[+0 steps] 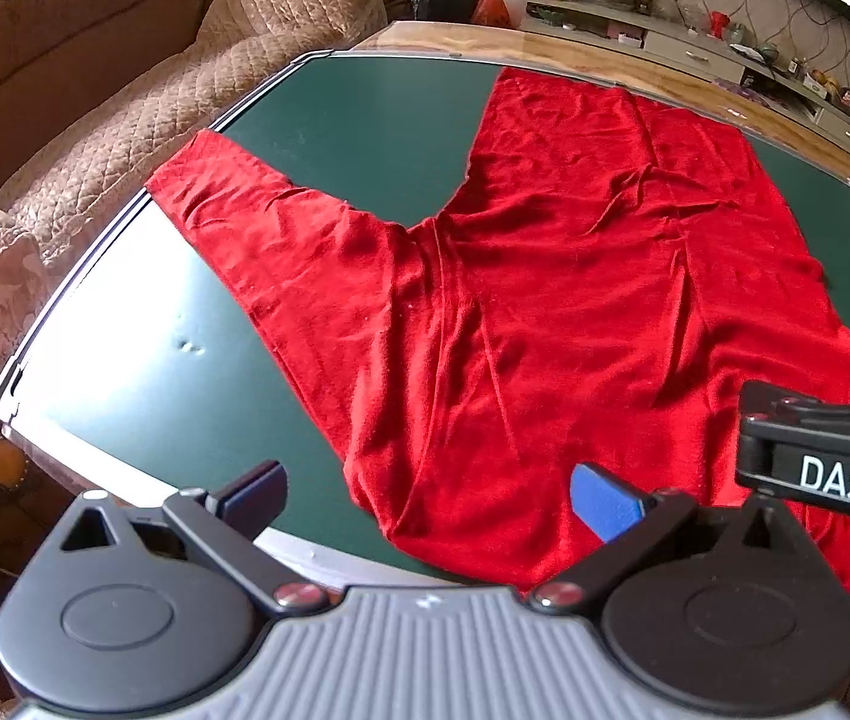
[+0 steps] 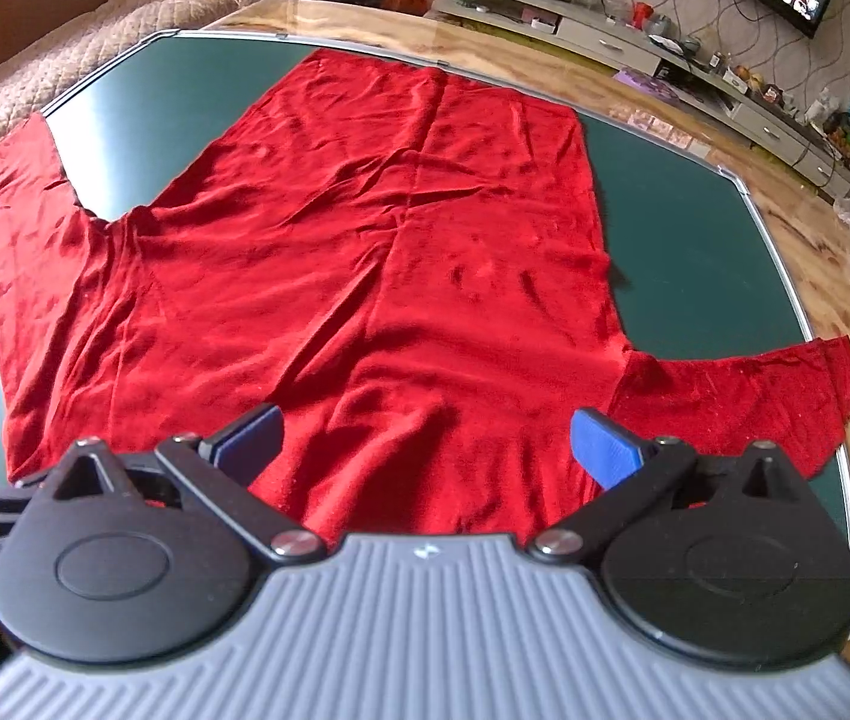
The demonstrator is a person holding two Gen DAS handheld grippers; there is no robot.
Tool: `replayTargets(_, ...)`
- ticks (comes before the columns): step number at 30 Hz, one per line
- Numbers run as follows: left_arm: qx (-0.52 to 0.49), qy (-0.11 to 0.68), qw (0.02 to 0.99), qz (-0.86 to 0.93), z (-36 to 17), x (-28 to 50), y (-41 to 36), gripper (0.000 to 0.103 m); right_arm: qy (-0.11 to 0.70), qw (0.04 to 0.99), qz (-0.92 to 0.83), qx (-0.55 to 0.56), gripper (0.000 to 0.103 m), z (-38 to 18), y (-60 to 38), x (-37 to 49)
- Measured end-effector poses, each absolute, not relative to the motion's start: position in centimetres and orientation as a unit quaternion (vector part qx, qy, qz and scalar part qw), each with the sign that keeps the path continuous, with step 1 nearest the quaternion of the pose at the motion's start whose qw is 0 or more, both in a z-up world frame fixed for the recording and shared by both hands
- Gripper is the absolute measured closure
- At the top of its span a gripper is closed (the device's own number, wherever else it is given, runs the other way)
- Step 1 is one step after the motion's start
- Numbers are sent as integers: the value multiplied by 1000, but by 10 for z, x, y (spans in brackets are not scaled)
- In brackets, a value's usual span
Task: Fold clothes
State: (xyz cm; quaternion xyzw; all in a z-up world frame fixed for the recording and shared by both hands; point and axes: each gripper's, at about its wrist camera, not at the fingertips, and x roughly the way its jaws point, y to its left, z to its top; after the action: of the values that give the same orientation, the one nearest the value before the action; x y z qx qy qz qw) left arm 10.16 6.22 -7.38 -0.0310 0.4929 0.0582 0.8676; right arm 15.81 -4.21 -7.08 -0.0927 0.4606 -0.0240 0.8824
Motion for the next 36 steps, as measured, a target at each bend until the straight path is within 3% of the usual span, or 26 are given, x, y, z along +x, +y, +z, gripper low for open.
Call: replayTargets(36, -38, 504, 861, 49, -86, 115, 70, 0, 474, 871, -38, -119, 0, -85, -15, 181)
